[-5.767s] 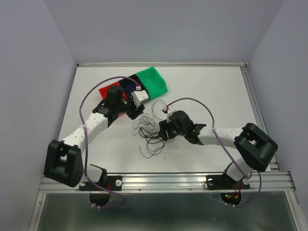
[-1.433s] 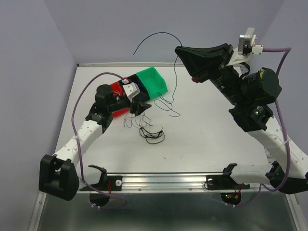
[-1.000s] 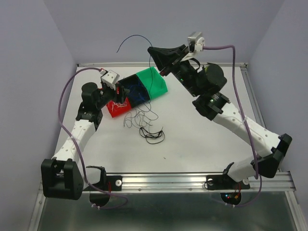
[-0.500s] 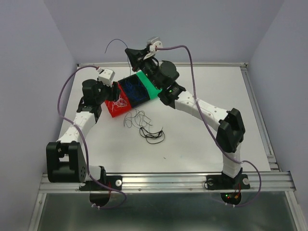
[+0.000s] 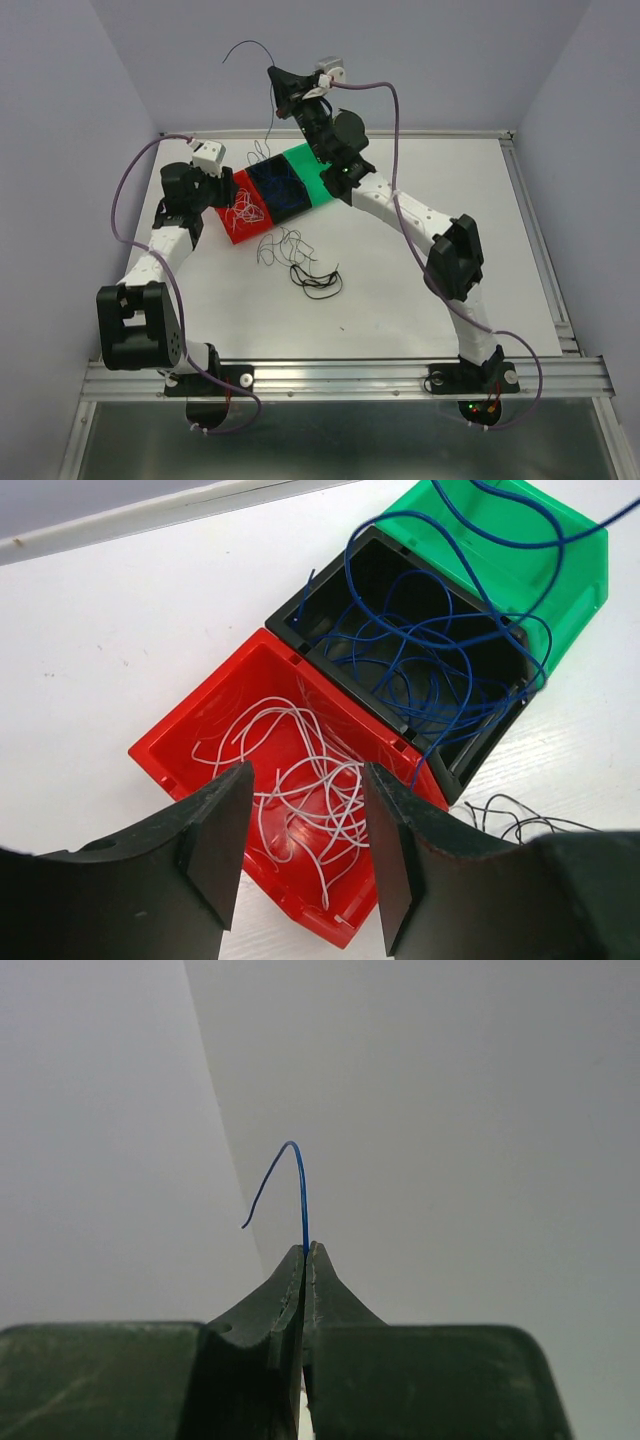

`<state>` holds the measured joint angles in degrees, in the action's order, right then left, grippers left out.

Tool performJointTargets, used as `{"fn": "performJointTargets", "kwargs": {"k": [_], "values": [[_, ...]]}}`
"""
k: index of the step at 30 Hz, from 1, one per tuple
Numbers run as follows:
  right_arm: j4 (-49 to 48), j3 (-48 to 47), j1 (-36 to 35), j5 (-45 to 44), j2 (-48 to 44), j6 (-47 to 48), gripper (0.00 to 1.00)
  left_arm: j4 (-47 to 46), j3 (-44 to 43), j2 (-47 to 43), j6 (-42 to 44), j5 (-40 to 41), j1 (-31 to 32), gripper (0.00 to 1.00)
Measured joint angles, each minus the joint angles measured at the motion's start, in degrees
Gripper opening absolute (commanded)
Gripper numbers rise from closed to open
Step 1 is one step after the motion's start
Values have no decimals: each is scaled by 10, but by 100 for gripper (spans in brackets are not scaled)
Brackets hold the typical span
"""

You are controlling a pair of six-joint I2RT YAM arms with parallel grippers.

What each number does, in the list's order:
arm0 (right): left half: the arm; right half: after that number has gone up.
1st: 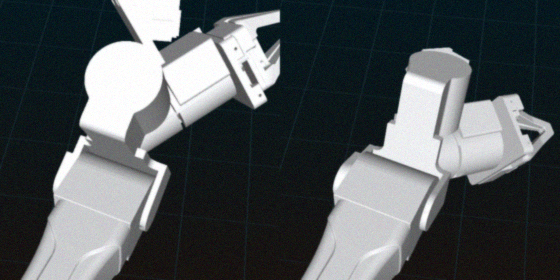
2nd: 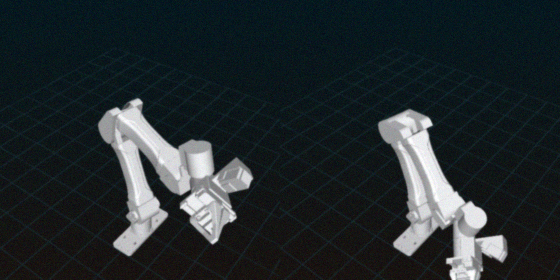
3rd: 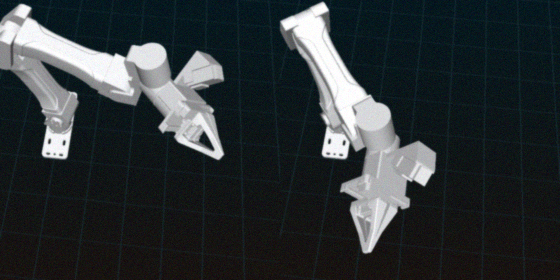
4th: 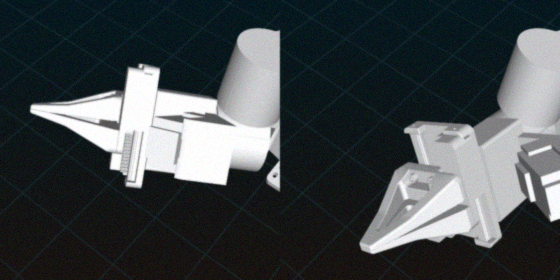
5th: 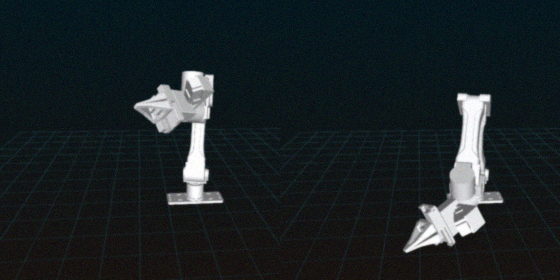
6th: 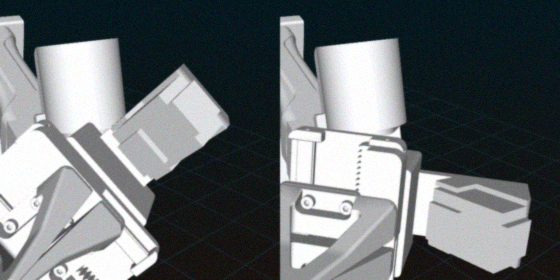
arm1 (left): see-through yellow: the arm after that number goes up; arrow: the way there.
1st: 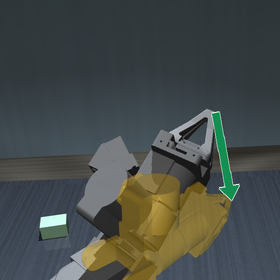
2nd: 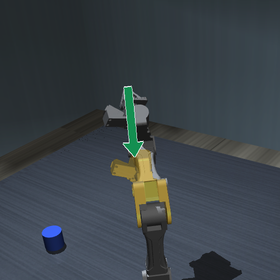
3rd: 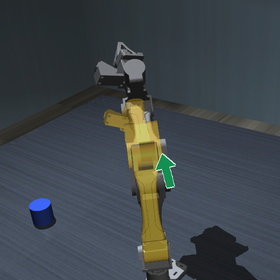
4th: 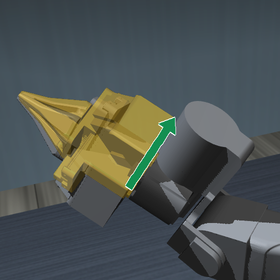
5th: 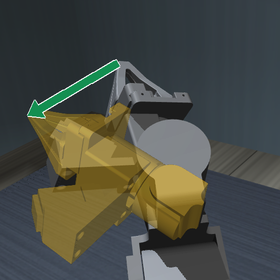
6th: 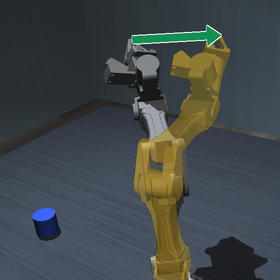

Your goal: Untangle the cables

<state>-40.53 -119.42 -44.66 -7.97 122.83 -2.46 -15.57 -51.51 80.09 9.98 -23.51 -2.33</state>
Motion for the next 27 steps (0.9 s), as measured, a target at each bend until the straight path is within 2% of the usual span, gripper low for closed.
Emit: {"fn": "performJointTargets", "kwargs": {"k": [10,20,27], "values": [[-10,8,21,9,22,-8,0,0,-4,18,0,-19,0,54],[-71,162,27,10,17,-34,0,1,-7,20,1,-27,0,54],[-104,229,27,7,21,-55,1,1,-7,20,1,-28,0,54]]}}
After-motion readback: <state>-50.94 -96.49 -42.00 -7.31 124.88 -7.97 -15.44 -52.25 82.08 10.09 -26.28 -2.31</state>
